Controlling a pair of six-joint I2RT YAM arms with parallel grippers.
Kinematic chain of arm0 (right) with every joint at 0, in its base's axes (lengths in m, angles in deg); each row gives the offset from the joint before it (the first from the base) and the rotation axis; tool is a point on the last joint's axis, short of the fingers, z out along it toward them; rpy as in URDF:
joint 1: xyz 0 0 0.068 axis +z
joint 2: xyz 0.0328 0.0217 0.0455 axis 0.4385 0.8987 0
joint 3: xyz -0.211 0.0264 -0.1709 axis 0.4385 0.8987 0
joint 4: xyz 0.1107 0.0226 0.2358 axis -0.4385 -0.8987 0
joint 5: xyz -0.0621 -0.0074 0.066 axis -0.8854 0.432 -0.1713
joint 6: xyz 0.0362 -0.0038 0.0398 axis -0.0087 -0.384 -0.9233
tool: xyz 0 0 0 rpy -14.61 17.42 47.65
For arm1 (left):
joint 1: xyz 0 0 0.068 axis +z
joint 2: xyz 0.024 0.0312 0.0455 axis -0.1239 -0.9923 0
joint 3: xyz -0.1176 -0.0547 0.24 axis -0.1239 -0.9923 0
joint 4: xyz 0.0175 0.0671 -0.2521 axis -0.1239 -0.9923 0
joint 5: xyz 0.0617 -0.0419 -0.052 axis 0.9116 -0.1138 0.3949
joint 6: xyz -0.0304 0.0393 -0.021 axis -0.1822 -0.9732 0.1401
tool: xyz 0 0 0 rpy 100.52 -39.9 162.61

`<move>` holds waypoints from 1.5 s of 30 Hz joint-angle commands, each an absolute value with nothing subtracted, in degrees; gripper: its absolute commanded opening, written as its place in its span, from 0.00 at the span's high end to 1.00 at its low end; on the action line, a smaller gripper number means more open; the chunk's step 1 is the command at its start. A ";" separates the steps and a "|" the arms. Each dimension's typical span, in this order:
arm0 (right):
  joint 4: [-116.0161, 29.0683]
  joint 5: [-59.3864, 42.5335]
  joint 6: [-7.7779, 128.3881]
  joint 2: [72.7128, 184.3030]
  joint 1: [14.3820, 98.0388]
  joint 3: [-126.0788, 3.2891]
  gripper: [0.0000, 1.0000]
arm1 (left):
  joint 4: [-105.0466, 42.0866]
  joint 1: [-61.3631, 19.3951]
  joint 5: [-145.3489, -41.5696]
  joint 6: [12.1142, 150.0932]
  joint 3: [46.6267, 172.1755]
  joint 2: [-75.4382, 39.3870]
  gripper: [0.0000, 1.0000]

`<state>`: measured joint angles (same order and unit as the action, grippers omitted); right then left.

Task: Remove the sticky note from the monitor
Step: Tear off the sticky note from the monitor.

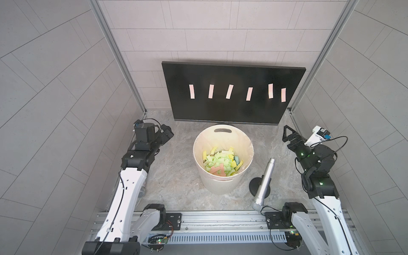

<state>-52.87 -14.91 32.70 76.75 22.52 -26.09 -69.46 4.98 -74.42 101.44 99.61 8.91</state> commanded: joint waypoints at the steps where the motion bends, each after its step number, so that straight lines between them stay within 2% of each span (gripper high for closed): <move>1: -55.02 -12.39 22.76 78.37 22.57 -28.09 0.00 | -73.53 3.95 -80.57 101.09 104.77 8.33 0.00; 6: -49.40 -10.22 19.24 82.28 21.74 -30.08 0.00 | -73.09 2.24 -84.54 100.29 109.95 6.44 0.00; 11: -42.82 -5.51 15.16 89.82 21.11 -33.71 0.03 | -68.64 1.86 -94.50 98.92 111.87 5.73 0.00; 15: -38.69 -2.01 13.90 95.44 20.46 -36.77 0.08 | -66.23 1.41 -98.16 99.01 112.14 4.94 0.00; 22: -32.23 0.11 11.91 102.02 17.79 -41.01 0.08 | -63.35 0.89 -104.22 100.05 114.02 2.62 0.00; 29: -27.96 3.93 8.42 107.76 16.71 -45.07 0.09 | -61.93 0.74 -108.54 100.59 116.46 0.62 0.00; 45: -23.19 7.37 5.62 114.31 16.04 -48.22 0.11 | -60.53 0.54 -110.90 101.60 117.74 -0.45 0.00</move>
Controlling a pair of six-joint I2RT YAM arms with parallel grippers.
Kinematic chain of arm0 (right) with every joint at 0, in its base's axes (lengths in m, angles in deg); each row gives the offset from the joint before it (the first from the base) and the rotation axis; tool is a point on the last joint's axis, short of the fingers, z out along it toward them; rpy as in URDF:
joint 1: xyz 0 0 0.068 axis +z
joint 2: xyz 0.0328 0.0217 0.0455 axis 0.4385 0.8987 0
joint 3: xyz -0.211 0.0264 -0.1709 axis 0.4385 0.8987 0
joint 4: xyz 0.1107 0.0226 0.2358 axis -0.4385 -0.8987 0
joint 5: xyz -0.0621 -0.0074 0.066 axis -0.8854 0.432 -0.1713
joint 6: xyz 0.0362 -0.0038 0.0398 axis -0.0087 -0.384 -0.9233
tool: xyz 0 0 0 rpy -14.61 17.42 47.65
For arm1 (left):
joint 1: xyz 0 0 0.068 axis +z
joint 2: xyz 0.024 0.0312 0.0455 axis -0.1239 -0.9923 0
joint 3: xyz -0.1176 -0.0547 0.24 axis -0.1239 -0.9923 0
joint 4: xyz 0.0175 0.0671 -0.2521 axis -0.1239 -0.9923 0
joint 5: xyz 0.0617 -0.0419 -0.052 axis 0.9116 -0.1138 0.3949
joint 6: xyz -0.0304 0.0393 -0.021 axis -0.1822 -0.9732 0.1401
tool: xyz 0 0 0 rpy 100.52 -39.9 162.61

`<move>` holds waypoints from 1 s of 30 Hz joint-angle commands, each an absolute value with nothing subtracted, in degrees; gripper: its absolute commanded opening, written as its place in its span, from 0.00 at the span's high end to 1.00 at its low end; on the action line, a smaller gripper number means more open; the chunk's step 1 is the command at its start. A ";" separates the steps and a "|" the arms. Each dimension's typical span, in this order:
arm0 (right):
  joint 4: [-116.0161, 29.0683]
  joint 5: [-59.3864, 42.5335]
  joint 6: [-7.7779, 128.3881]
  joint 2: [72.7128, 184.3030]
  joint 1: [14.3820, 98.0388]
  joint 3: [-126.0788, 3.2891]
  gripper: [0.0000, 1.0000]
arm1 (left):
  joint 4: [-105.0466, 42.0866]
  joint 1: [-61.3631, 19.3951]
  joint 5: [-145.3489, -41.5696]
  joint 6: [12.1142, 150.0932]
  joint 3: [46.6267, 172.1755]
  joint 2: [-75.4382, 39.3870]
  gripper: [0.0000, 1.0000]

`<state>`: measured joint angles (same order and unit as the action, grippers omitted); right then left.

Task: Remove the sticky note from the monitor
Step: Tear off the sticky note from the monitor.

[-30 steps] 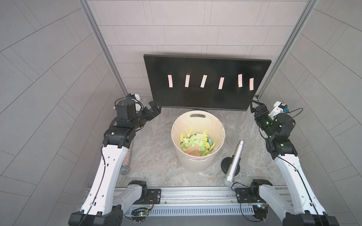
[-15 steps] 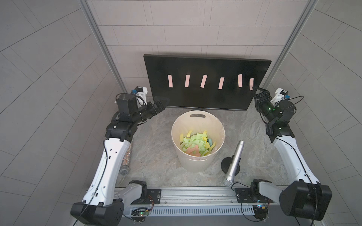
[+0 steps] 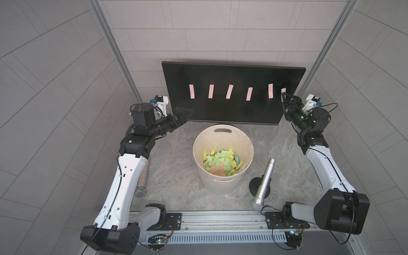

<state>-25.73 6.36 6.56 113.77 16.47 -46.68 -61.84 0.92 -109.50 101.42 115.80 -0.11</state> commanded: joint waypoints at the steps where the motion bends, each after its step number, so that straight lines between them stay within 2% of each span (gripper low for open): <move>1: -22.82 7.56 5.48 114.53 15.88 -48.28 0.11 | -60.47 0.48 -111.01 101.65 118.02 -0.59 0.00; 15: -17.98 9.52 1.14 118.27 15.45 -50.38 0.12 | -60.10 0.21 -111.02 102.03 118.12 -0.07 0.00; 30: -16.46 10.63 -0.85 117.97 15.39 -51.09 0.21 | -59.92 0.08 -111.03 102.27 117.60 0.58 0.00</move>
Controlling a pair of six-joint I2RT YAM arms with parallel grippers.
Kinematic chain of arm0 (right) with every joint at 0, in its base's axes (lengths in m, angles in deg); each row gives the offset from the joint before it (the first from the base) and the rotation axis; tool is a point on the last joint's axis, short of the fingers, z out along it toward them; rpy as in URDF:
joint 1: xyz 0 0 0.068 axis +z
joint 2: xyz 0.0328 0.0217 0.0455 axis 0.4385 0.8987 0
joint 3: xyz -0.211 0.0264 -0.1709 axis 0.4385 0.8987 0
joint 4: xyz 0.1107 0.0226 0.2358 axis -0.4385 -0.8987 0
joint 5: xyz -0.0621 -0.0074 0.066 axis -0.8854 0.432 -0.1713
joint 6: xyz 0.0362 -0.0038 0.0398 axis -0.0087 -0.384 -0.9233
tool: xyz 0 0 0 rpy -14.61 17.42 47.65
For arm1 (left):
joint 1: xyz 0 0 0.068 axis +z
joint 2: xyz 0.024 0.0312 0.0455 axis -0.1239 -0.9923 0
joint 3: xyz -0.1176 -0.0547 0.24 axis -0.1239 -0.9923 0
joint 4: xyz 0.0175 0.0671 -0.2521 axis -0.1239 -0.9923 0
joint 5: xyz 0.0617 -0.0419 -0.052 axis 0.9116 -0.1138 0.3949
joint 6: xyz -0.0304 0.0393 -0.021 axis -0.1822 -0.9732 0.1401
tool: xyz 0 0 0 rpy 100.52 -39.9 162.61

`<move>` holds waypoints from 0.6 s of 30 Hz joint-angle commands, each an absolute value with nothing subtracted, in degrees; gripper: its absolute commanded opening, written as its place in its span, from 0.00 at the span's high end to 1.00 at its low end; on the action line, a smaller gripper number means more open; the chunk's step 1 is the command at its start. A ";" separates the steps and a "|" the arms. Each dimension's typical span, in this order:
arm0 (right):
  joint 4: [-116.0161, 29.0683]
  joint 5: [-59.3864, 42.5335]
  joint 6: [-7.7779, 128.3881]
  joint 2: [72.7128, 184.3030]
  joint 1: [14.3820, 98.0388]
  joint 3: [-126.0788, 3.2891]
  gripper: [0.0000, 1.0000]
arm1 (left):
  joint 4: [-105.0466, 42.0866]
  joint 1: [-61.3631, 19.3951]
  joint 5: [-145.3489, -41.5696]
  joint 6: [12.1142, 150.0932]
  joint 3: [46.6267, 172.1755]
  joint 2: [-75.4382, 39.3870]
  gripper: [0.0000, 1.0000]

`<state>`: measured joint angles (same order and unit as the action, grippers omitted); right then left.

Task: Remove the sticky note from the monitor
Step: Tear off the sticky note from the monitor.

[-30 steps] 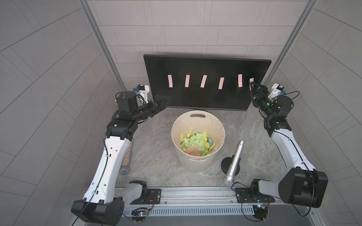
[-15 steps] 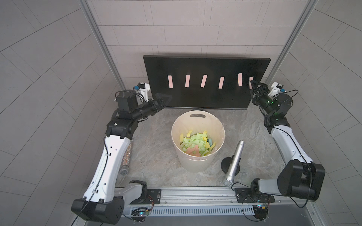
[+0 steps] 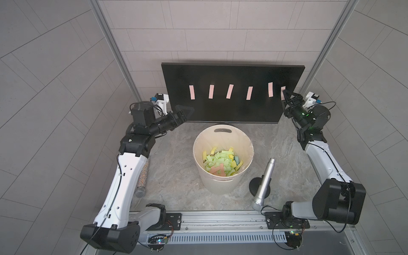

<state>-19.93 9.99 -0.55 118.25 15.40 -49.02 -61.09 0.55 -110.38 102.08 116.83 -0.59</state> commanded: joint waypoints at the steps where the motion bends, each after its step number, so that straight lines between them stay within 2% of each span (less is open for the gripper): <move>1: -16.45 10.60 -0.88 117.92 15.33 -51.12 0.22 | -59.92 0.15 -110.98 102.21 117.53 0.54 0.00; 5: -17.06 10.64 -1.05 117.92 15.27 -51.09 0.27 | -59.92 0.14 -110.98 102.28 117.43 0.79 0.00; 18: -17.24 11.26 -2.13 117.86 14.84 -51.07 0.51 | -59.89 0.11 -111.02 102.45 117.35 1.07 0.00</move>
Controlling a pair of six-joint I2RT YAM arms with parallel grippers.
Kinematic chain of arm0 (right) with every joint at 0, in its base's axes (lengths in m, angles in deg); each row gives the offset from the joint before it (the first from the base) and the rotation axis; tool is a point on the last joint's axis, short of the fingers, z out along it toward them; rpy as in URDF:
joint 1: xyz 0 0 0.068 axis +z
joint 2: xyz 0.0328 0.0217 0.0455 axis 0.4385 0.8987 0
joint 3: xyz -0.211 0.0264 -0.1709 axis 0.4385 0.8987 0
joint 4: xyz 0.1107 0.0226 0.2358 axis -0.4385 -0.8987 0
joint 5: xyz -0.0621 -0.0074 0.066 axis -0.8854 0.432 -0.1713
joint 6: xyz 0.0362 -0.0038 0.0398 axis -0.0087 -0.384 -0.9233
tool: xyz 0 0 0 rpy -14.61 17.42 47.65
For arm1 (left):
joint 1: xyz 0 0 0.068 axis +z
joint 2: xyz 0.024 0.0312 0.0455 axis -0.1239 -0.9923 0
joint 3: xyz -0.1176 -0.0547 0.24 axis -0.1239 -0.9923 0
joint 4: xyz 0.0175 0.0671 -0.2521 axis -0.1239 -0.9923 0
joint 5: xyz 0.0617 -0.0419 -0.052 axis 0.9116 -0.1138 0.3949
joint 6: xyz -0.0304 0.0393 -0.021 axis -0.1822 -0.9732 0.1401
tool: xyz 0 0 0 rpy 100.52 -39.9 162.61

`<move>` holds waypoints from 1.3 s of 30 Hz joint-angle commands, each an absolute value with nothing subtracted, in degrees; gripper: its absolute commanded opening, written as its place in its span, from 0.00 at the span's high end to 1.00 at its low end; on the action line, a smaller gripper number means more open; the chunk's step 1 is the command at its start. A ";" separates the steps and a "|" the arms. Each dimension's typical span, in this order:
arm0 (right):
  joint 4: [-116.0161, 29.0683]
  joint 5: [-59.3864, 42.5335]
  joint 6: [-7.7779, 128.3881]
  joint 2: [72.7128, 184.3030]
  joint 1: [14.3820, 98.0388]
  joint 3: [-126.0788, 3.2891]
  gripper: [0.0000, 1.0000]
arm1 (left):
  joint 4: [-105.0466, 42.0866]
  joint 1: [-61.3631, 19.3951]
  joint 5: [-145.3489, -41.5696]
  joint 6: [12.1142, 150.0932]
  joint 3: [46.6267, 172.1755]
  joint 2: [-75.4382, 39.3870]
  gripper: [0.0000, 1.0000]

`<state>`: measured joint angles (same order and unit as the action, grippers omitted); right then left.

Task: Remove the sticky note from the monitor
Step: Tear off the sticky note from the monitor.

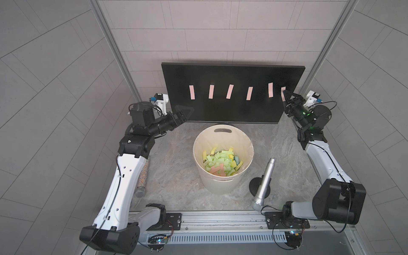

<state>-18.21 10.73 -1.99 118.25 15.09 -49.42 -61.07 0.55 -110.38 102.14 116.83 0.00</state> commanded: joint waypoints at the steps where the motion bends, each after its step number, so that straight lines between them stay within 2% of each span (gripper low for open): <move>1: -17.27 11.37 -2.24 117.93 14.75 -51.08 0.53 | -59.92 0.11 -110.98 102.38 117.33 1.21 0.00; 15: -19.57 12.67 -1.94 117.90 14.47 -51.54 0.99 | -60.01 0.06 -110.96 102.55 117.55 1.32 0.00; 39: -26.52 13.68 1.16 107.72 16.11 -47.16 1.00 | -60.76 -0.40 -110.07 102.95 115.86 3.45 0.00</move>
<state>-24.79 12.87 -0.44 109.66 15.20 -47.75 -61.09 -0.04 -110.29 103.04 116.59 2.25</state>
